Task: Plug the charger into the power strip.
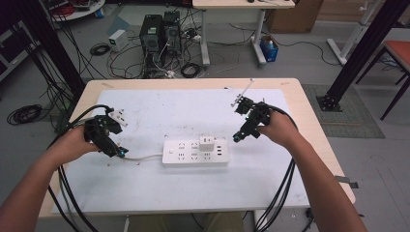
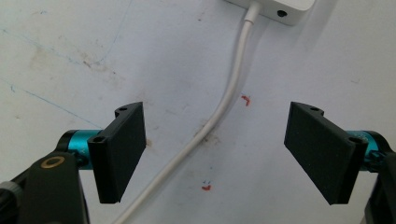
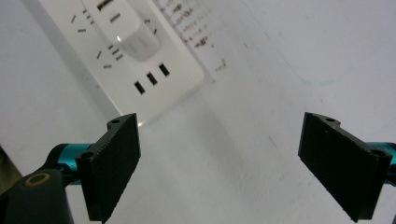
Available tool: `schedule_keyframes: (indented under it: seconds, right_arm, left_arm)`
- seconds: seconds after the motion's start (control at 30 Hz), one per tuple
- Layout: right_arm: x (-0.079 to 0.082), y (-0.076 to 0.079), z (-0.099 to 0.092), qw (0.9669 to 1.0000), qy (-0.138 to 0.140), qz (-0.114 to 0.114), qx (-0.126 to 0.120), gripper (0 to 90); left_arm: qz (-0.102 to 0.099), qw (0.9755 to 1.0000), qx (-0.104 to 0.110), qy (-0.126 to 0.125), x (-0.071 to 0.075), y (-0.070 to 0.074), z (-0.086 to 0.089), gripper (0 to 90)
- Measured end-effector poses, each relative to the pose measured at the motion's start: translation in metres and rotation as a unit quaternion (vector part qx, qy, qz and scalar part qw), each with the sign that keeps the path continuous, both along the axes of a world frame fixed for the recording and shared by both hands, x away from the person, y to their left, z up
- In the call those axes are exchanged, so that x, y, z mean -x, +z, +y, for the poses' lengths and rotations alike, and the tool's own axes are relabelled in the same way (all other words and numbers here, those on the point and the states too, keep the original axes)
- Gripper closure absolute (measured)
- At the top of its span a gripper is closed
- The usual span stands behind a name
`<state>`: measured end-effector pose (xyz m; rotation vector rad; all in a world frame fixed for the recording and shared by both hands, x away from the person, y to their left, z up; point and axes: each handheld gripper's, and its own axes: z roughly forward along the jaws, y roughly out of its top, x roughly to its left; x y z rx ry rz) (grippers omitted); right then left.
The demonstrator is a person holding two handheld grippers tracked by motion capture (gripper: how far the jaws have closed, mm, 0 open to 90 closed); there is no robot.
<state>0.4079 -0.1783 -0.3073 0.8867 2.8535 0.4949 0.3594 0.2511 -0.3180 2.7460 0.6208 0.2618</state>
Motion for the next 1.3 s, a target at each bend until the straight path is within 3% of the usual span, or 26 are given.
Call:
schedule_keyframes:
  seconds: [0.17, 0.23, 0.3, 0.4, 0.47, 0.57, 0.67, 0.83, 1.3]
  right_arm:
    - [0.011, 0.003, -0.016, 0.9997, -0.017, -0.012, 0.013, 12.3]
    - [0.018, 0.004, -0.025, 0.9983, -0.022, -0.026, 0.047, 12.3]
    - [0.022, 0.005, -0.033, 0.9970, -0.024, -0.024, 0.070, 12.1]
    - [0.025, 0.005, -0.043, 0.9960, -0.039, -0.010, 0.080, 1.8]
    - [0.029, 0.003, -0.054, 0.9957, -0.048, 0.000, 0.079, 1.0]
    - [0.036, 0.002, -0.062, 0.9959, -0.052, -0.011, 0.073, 1.0]
    - [0.041, 0.000, -0.065, 0.9965, -0.056, -0.008, 0.062, 1.0]
    - [0.044, 0.000, -0.065, 0.9971, -0.051, -0.006, 0.056, 1.0]
    - [0.056, -0.003, -0.067, 0.9972, -0.046, -0.014, 0.058, 1.0]
  left_arm:
    - [0.001, 1.0000, -0.002, 0.002, 0.000, 0.001, -0.001, 20.8]
    - [0.002, 1.0000, 0.003, 0.002, 0.002, 0.003, -0.001, 20.8]
    - [0.004, 1.0000, 0.002, 0.001, 0.003, 0.005, -0.002, 20.8]
    - [0.005, 1.0000, 0.002, 0.004, 0.003, 0.008, -0.002, 20.8]
    - [0.005, 1.0000, 0.001, 0.006, 0.003, 0.010, -0.002, 20.8]
    - [0.000, 1.0000, 0.002, 0.007, 0.005, 0.013, -0.004, 20.8]
    - [-0.004, 1.0000, -0.001, 0.004, 0.005, 0.015, -0.006, 20.8]
    - [-0.010, 0.9998, 0.004, 0.014, 0.003, 0.017, -0.006, 20.8]
    - [-0.020, 0.9997, -0.012, 0.007, 0.006, 0.022, -0.012, 20.8]
